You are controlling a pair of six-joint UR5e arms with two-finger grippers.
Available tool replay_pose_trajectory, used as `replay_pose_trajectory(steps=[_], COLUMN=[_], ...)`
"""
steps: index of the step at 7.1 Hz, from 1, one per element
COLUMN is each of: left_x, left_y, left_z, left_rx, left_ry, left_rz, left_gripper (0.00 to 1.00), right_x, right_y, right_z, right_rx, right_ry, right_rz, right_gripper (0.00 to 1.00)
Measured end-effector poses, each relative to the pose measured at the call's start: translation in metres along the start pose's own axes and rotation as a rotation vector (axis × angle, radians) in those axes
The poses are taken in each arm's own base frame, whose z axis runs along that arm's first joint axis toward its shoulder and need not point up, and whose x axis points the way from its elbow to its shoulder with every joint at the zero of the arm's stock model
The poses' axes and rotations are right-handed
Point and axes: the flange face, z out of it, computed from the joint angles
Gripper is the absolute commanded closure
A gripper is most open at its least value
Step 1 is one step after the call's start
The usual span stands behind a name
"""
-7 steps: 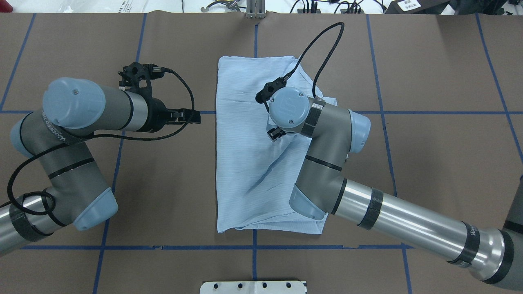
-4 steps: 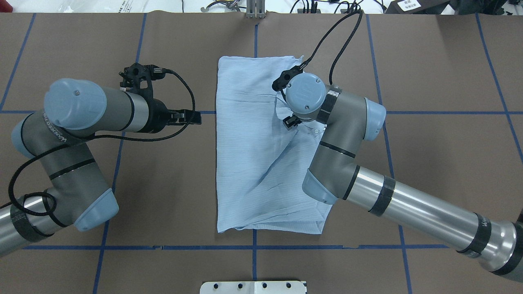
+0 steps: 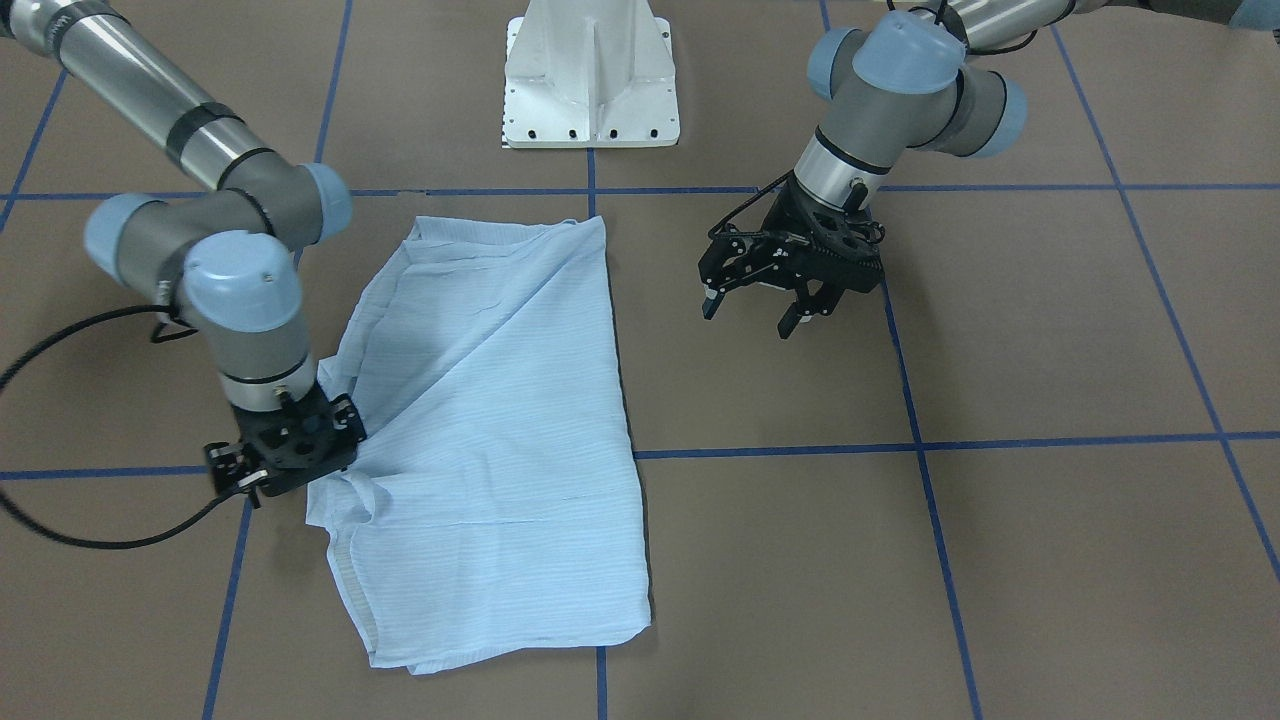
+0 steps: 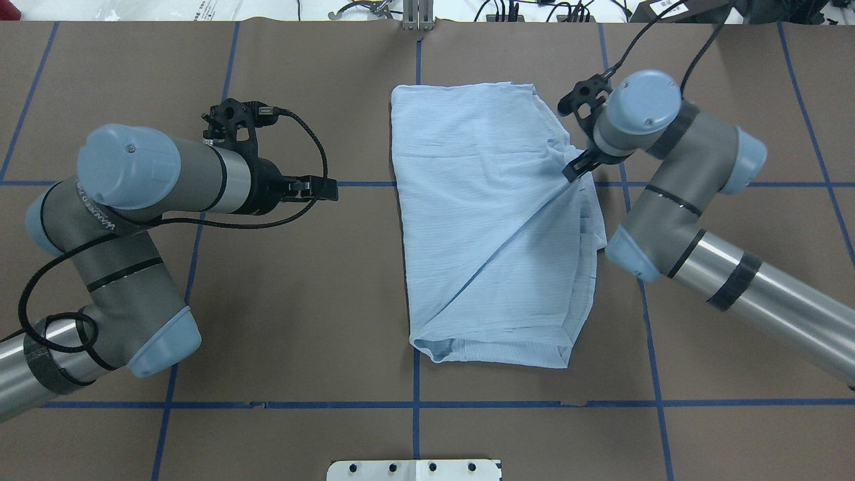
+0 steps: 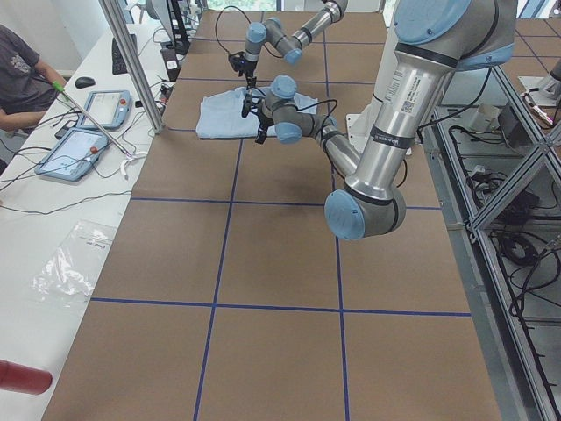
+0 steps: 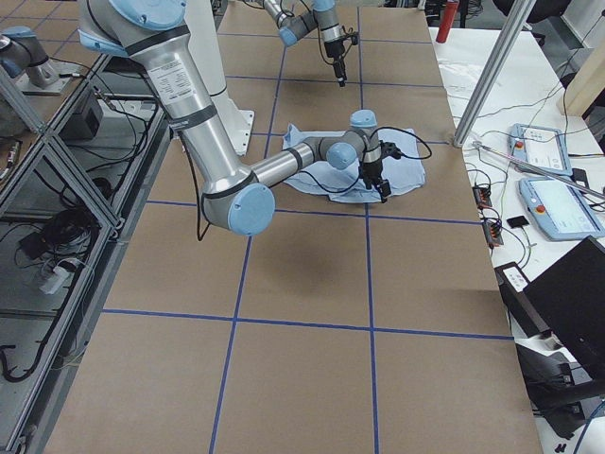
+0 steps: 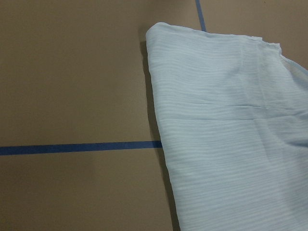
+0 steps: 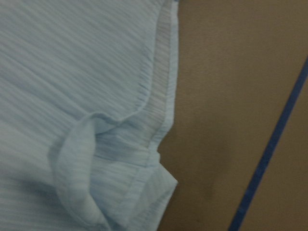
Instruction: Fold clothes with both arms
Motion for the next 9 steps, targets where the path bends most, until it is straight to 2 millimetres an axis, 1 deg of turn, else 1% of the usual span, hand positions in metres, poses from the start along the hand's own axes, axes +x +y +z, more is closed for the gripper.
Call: replay_pose_trajectory(steps=[1, 2, 5, 6, 7, 8, 9], left_x=[0.001, 0.002, 0.008, 0.014, 0.022, 0.034, 0.04], left_y=[0.0, -0.001, -0.001, 0.001, 0.005, 0.007, 0.008], left_z=[0.0, -0.001, -0.002, -0.005, -0.011, -0.023, -0.036], left_rx=[0.001, 0.003, -0.006, -0.037, -0.083, -0.109, -0.115], left_ry=[0.002, 0.003, 0.016, 0.038, 0.07, 0.105, 0.129], left_rz=[0.0, 0.001, 0.001, -0.026, -0.088, -0.144, -0.17], left_gripper=[0.0, 0.0, 0.0, 0.0, 0.0, 0.0, 0.0], right_x=[0.028, 0.039, 0.065, 0.07, 0.07, 0.066, 0.061], right_y=[-0.001, -0.003, -0.005, -0.005, 0.0, 0.012, 0.025], right_z=[-0.014, -0.024, -0.049, -0.061, -0.076, -0.091, -0.104], right_rx=[0.003, 0.007, -0.011, -0.022, -0.03, -0.042, -0.064], right_ry=[-0.043, -0.076, -0.22, -0.29, -0.352, -0.401, -0.431], right_rz=[0.015, 0.026, 0.088, 0.126, 0.177, 0.253, 0.368], right_gripper=[0.0, 0.0, 0.0, 0.0, 0.0, 0.01, 0.01])
